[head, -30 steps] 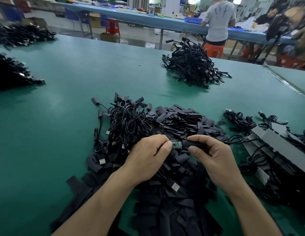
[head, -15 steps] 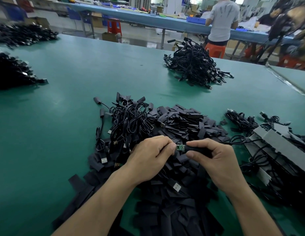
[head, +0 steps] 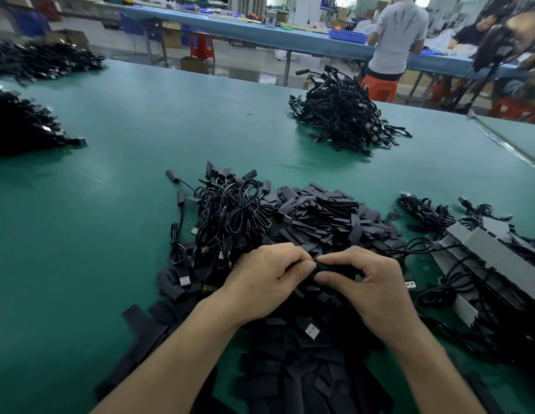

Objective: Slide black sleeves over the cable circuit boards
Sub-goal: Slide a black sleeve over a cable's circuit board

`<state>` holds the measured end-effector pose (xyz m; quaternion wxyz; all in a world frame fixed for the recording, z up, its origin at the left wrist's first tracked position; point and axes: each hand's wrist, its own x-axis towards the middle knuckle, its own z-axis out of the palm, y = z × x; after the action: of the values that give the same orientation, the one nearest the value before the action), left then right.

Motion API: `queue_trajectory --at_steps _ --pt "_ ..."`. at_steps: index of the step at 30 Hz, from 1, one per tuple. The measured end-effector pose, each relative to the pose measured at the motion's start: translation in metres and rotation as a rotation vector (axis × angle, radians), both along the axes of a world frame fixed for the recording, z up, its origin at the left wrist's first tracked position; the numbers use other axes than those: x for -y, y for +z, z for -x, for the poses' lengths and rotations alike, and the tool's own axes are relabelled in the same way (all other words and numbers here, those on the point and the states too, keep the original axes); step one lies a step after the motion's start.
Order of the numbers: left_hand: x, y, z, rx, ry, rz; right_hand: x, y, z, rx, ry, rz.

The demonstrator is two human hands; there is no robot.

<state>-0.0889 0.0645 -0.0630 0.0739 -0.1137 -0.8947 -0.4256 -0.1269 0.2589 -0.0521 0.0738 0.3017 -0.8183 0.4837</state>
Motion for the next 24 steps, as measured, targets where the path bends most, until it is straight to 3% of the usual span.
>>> queue_trajectory --at_steps 6,14,24 --pt "-0.0003 -0.0016 0.0002 0.025 0.044 -0.223 -0.0003 -0.0024 0.0003 -0.118 -0.057 0.027" --pt "0.0014 -0.0043 0.0036 0.031 0.053 -0.405 0.0028 -0.0028 -0.0013 -0.117 -0.101 0.081" --pt "0.0002 -0.0063 0.0045 0.061 0.02 -0.415 0.0022 0.0018 0.0007 -0.251 -0.076 -0.059"
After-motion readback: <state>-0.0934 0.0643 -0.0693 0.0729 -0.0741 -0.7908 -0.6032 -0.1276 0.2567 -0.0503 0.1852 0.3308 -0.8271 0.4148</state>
